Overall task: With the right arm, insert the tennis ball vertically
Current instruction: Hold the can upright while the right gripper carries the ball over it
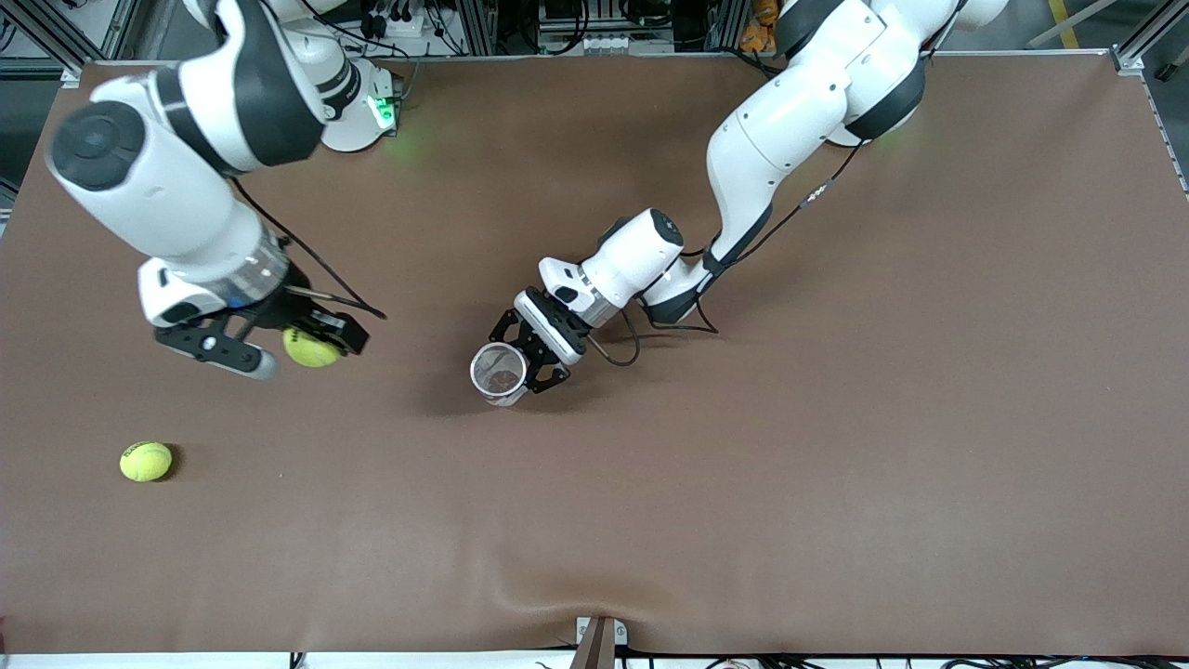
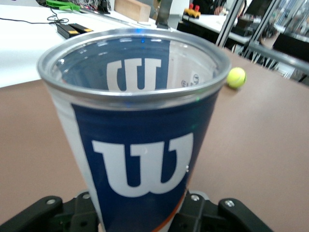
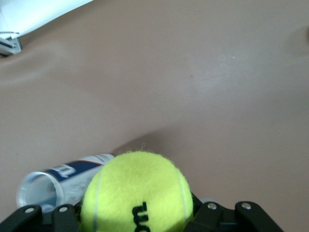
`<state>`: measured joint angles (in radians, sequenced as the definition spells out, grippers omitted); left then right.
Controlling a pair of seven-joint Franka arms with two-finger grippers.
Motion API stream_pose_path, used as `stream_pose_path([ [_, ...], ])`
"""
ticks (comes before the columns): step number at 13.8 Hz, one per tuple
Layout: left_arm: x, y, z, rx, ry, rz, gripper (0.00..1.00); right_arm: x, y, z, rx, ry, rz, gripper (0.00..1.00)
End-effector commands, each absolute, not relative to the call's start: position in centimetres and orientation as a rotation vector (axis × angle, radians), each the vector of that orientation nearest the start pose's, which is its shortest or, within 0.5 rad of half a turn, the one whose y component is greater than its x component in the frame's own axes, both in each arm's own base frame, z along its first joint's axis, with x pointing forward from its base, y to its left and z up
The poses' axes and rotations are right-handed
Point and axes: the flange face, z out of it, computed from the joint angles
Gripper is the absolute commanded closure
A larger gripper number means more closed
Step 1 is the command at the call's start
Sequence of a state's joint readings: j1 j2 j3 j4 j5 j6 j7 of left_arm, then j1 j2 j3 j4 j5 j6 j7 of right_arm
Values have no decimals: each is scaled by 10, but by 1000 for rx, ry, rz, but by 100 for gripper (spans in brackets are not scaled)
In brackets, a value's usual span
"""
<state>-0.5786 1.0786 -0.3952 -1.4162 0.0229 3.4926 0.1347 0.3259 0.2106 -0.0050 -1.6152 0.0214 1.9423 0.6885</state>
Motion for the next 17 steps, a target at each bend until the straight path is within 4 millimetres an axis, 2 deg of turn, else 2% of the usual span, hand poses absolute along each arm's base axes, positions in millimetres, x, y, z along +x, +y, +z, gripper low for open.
stream_pose_path([
  [1, 503, -571, 196, 2145, -860, 1160, 47, 618, 236, 506, -2992, 657, -153, 100],
  [4, 498, -573, 192, 2151, -876, 1159, 45, 630, 260, 487, -2924, 718, -229, 100],
  [6, 497, -573, 188, 2157, -907, 1173, 44, 627, 285, 466, -2923, 718, -221, 100],
  [8, 495, -574, 183, 2162, -923, 1173, 42, 628, 300, 452, -2883, 786, -236, 100],
  [10, 497, -572, 181, 2166, -921, 1171, 39, 620, 329, 432, -2898, 771, -221, 100],
  [13, 496, -573, 179, 2168, -920, 1169, 34, 605, 349, 421, -2945, 718, -205, 100],
  [17, 496, -572, 178, 2169, -919, 1166, 28, 591, 362, 407, -2990, 694, -144, 100],
])
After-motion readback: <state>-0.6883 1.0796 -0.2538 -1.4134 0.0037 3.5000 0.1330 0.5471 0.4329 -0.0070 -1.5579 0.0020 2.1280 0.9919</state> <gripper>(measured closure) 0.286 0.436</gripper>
